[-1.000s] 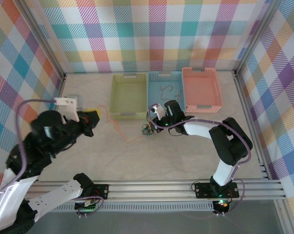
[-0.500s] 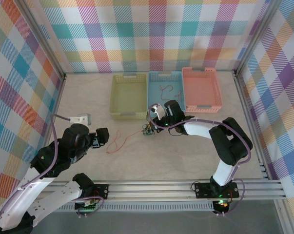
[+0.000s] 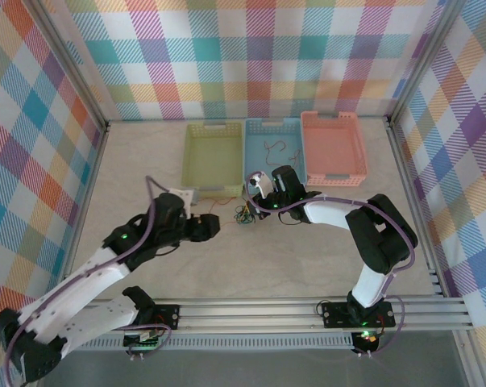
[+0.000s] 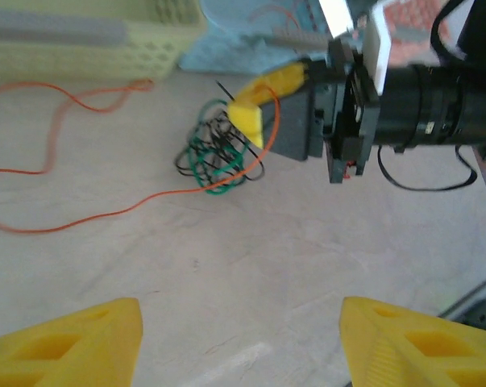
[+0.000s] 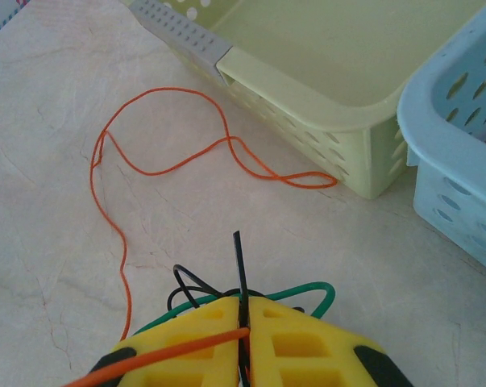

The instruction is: Untangle the cables

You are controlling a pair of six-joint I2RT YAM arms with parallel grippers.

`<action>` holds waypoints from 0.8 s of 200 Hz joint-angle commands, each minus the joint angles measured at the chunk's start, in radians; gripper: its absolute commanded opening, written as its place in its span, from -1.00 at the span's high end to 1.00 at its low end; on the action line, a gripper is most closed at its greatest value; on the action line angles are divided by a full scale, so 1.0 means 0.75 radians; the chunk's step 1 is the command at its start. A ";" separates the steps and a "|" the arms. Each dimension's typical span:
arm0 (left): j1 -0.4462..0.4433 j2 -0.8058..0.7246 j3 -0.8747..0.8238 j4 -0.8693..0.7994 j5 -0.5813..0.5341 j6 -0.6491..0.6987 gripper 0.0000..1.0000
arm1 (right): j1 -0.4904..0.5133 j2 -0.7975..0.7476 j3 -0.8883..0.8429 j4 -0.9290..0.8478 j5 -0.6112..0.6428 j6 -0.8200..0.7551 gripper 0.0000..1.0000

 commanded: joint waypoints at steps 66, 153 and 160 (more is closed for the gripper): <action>0.093 0.424 -0.019 0.600 0.378 -0.004 -0.16 | -0.001 0.001 -0.009 -0.005 -0.028 0.002 0.77; 0.185 0.690 0.056 0.631 0.502 0.021 -0.08 | -0.001 0.000 -0.011 -0.004 -0.030 0.005 0.77; 0.187 0.699 0.059 0.635 0.509 0.025 -0.08 | -0.001 0.000 -0.009 -0.004 -0.032 0.005 0.77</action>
